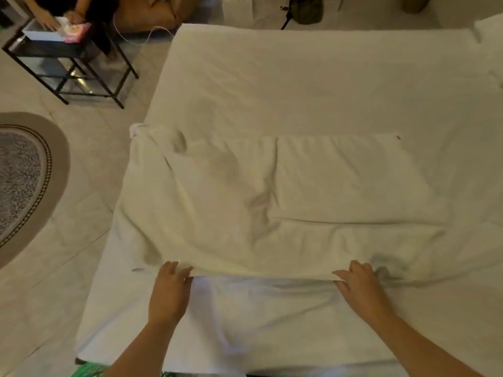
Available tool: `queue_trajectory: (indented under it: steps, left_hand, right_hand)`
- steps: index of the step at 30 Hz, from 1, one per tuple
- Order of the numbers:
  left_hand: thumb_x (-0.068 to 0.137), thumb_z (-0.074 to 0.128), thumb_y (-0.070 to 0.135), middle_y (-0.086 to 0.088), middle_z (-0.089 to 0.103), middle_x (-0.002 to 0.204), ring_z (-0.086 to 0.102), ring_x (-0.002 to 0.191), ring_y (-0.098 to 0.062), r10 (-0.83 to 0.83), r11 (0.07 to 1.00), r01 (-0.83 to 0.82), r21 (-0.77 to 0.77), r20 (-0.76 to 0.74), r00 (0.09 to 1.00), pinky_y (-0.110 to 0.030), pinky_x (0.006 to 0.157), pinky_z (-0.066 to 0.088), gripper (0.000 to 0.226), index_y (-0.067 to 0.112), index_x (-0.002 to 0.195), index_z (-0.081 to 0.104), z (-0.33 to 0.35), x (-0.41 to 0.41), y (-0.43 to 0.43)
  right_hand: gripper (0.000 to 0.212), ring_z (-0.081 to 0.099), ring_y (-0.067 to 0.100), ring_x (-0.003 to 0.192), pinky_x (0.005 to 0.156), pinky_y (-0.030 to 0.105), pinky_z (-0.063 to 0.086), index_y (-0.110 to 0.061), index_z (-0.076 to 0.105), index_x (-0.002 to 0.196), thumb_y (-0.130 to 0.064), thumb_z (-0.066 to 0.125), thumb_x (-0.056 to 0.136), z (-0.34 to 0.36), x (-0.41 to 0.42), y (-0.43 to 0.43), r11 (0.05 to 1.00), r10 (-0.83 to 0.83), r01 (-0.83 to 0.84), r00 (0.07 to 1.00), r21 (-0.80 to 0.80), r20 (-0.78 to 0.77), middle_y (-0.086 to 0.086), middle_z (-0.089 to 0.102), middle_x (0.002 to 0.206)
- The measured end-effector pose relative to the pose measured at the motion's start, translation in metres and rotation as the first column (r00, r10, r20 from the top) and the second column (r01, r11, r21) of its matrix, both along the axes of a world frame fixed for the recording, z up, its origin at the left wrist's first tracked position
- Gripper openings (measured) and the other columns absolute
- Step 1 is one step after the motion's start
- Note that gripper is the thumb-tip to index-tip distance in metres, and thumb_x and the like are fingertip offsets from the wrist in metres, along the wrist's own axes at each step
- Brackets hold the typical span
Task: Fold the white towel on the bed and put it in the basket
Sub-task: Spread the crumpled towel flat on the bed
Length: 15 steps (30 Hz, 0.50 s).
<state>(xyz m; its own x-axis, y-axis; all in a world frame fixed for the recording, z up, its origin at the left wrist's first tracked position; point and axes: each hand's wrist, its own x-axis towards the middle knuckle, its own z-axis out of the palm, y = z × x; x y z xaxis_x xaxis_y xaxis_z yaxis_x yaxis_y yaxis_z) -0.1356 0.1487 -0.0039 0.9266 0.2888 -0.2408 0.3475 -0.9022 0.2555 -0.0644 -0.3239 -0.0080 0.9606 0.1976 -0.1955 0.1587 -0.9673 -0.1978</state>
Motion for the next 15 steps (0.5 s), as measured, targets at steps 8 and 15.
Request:
queue_trajectory:
  steps: [8,15]
  left_hand:
    - [0.091,0.065,0.032,-0.002,0.069,0.122,0.056,0.122,-0.032,0.007,0.995,0.012,0.102,-0.18,0.984,-0.046,0.099,0.05,0.023,0.029,0.11,0.078,-0.01,0.002,0.002]
    - [0.093,0.048,0.046,0.008,0.045,0.152,0.031,0.145,-0.022,0.105,0.988,-0.062,0.141,-0.322,0.941,-0.054,0.114,0.021,0.047,0.043,0.14,0.054,0.04,0.024,-0.032]
  right_hand:
    - [0.021,0.054,0.031,0.074,0.063,0.039,0.052,-0.021,0.081,0.095,-0.014,0.086,0.075,-0.003,-0.001,0.013,1.0,-0.014,0.014,1.0,0.02,-0.02,0.005,0.056,0.078]
    - [0.031,0.057,0.027,0.096,0.076,0.039,0.052,-0.032,0.077,0.111,-0.046,0.069,0.085,0.021,0.016,0.031,0.989,-0.068,0.046,0.984,-0.137,-0.163,0.0,0.065,0.098]
